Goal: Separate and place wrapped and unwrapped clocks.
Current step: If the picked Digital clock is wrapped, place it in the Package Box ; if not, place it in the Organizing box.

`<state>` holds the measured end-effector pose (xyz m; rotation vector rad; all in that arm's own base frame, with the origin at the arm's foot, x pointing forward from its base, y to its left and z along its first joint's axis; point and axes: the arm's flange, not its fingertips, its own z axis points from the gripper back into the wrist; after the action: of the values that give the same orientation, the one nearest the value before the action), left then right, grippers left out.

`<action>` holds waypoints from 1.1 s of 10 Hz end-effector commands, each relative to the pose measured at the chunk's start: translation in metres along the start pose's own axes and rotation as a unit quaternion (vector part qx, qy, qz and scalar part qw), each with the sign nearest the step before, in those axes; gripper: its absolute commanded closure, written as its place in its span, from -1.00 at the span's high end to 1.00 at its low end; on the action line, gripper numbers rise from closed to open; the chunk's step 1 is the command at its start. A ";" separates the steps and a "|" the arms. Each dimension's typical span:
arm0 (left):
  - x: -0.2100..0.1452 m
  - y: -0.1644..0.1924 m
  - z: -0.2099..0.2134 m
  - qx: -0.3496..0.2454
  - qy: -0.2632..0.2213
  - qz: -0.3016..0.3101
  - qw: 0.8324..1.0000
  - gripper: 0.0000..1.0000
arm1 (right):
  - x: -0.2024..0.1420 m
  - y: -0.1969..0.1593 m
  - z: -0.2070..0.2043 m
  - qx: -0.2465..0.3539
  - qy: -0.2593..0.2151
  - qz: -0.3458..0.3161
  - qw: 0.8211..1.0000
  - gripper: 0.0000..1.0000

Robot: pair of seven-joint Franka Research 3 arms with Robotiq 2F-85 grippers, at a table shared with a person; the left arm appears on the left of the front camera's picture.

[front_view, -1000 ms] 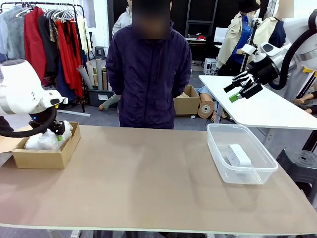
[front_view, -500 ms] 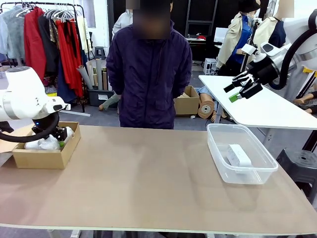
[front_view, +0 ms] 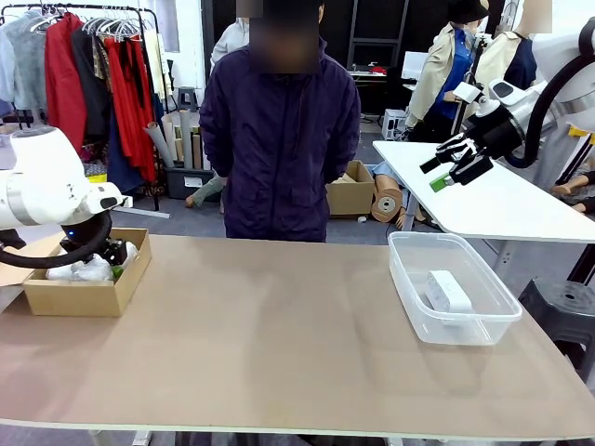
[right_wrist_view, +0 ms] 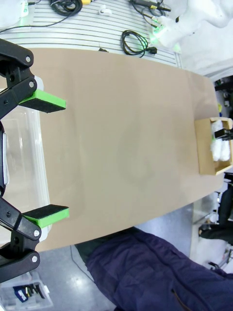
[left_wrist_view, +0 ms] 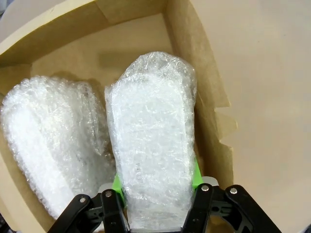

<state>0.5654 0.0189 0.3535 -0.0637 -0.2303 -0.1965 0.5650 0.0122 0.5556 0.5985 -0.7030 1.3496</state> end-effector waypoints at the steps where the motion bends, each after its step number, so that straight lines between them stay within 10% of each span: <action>1: 0.000 0.004 0.003 -0.017 -0.006 -0.008 1.000 0.92 | 0.001 0.001 0.000 0.001 0.000 0.003 1.000 1.00; 11: 0.018 -0.017 0.049 -0.010 -0.030 -0.045 0.998 1.00 | 0.001 0.001 0.000 0.001 0.000 0.003 1.000 1.00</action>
<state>0.5707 -0.0013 0.4043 -0.0754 -0.2959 -0.2528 0.5650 0.0122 0.5556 0.5985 -0.7030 1.3496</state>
